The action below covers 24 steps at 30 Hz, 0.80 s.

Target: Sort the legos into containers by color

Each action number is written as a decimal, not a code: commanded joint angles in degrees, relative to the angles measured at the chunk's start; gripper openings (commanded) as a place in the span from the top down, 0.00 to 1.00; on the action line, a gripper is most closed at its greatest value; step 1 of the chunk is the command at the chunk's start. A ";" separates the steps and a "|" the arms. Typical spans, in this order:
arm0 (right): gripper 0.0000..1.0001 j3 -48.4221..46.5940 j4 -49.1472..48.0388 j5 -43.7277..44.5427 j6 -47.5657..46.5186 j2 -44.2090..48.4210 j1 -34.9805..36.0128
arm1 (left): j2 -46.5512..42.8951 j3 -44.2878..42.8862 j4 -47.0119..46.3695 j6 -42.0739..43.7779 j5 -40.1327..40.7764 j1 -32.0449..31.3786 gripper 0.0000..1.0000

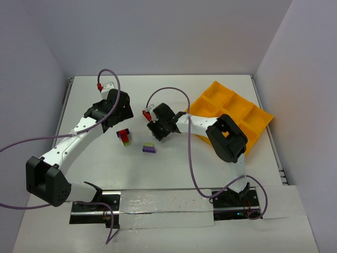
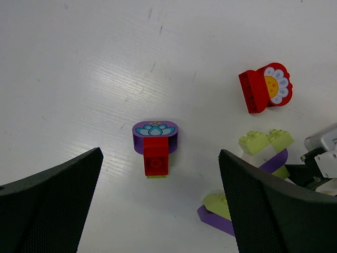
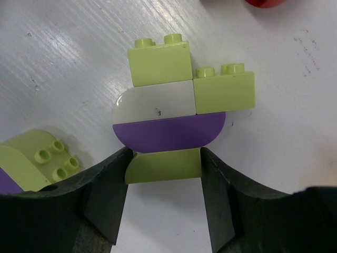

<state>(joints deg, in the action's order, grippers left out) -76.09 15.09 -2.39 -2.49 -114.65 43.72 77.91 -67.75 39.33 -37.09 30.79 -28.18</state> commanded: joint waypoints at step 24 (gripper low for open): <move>0.67 12.61 -5.06 -7.19 2.41 26.04 -0.22 | -2.91 7.75 -22.58 -5.39 -46.19 7.74 0.01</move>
<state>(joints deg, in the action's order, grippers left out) -65.38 12.69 -6.72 -0.67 -93.88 43.72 77.61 -62.22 27.57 -41.26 2.48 -21.60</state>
